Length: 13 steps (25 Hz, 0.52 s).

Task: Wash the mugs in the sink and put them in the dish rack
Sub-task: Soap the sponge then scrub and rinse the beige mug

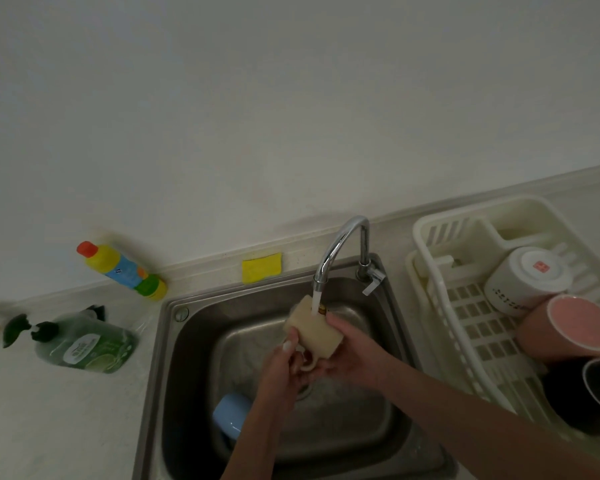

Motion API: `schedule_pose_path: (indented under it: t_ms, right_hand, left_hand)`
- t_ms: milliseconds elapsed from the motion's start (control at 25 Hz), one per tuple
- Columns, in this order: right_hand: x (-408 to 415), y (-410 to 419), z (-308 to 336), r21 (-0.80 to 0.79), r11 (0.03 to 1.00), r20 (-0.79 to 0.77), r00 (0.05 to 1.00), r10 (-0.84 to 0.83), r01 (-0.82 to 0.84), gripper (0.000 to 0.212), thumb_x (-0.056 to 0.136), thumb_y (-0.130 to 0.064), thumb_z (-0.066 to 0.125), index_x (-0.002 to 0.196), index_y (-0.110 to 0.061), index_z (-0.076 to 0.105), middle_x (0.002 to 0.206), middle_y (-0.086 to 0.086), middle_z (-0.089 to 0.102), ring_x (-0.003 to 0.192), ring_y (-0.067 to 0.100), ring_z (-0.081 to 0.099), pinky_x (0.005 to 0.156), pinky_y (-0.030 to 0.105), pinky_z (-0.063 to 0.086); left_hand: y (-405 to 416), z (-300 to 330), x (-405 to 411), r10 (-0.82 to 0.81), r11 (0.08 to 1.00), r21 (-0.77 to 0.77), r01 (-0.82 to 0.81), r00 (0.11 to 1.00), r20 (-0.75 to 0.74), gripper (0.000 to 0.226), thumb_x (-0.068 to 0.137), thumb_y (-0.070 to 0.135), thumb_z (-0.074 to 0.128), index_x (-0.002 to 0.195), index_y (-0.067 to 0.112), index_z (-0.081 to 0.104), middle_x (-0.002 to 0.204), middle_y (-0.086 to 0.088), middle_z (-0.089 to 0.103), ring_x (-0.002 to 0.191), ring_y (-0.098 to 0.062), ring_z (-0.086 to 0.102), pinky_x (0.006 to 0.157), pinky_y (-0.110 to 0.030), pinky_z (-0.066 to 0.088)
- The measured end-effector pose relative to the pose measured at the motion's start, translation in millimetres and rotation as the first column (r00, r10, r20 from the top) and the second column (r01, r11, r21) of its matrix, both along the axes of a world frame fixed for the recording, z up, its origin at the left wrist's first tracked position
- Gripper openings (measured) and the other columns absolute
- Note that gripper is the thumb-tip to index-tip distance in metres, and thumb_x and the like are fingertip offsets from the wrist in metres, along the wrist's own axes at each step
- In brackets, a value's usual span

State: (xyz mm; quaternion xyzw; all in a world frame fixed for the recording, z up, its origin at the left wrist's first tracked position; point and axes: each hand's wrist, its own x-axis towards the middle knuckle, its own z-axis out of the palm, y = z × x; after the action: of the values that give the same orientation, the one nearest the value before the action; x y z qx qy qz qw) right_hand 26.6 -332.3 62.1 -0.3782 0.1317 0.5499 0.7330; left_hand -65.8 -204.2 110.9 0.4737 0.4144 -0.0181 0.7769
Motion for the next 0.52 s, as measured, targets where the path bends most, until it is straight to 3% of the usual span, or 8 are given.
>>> schedule_pose_path:
  t_ms: [120,240,320,400,520]
  right_hand:
    - [9,10,24,-0.11,0.992,0.169,0.982,0.079,-0.061,0.065,0.074,-0.04,0.083,0.13,-0.016,0.058,0.122,0.016,0.066,0.102,0.033,0.069,0.083,0.045,0.057]
    - [23,22,40,-0.251,0.959,0.389,0.893,0.227,-0.134,0.066,0.067,-0.033,0.088,0.124,-0.025,0.054,0.122,0.008,0.063,0.106,0.028,0.066,0.084,0.041,0.059]
    - [29,26,42,-0.329,0.925,0.532,0.771,0.35,-0.193,0.073,0.064,-0.032,0.091,0.126,-0.027,0.053,0.12,0.001,0.064,0.107,0.021,0.066,0.087,0.039,0.059]
    - [31,24,40,-0.398,0.891,0.637,0.633,0.44,-0.22,0.074,0.066,-0.03,0.089,0.128,-0.029,0.051,0.118,-0.005,0.064,0.107,0.013,0.064,0.088,0.034,0.059]
    - [34,15,40,-0.427,0.871,0.713,0.502,0.49,-0.243,0.077,0.066,-0.027,0.089,0.131,-0.033,0.047,0.12,-0.008,0.061,0.11,0.011,0.063,0.089,0.03,0.058]
  left_hand:
    - [8,-4,-11,-0.082,0.981,0.166,0.098,0.991,-0.103,0.034,0.1,0.039,0.05,0.115,0.009,0.058,0.103,-0.016,0.071,0.089,-0.033,0.073,0.08,-0.052,0.059]
    - [25,-2,-20,-0.155,0.878,0.432,0.206,0.976,-0.152,0.024,0.099,0.026,0.055,0.121,0.018,0.055,0.112,-0.007,0.068,0.094,-0.018,0.071,0.074,-0.038,0.061]
    - [38,5,-21,-0.171,0.821,0.525,0.223,0.974,-0.146,0.023,0.098,0.017,0.056,0.121,0.02,0.056,0.116,-0.001,0.064,0.101,-0.014,0.065,0.073,-0.03,0.059]
    - [45,18,-16,-0.22,0.819,0.516,0.25,0.968,-0.119,0.018,0.099,0.015,0.052,0.113,0.02,0.062,0.112,-0.005,0.067,0.1,-0.018,0.066,0.072,-0.03,0.056]
    - [44,28,-1,-0.234,0.92,0.304,0.246,0.969,-0.075,0.019,0.1,0.015,0.05,0.111,0.014,0.065,0.108,-0.012,0.071,0.101,-0.028,0.068,0.075,-0.036,0.057]
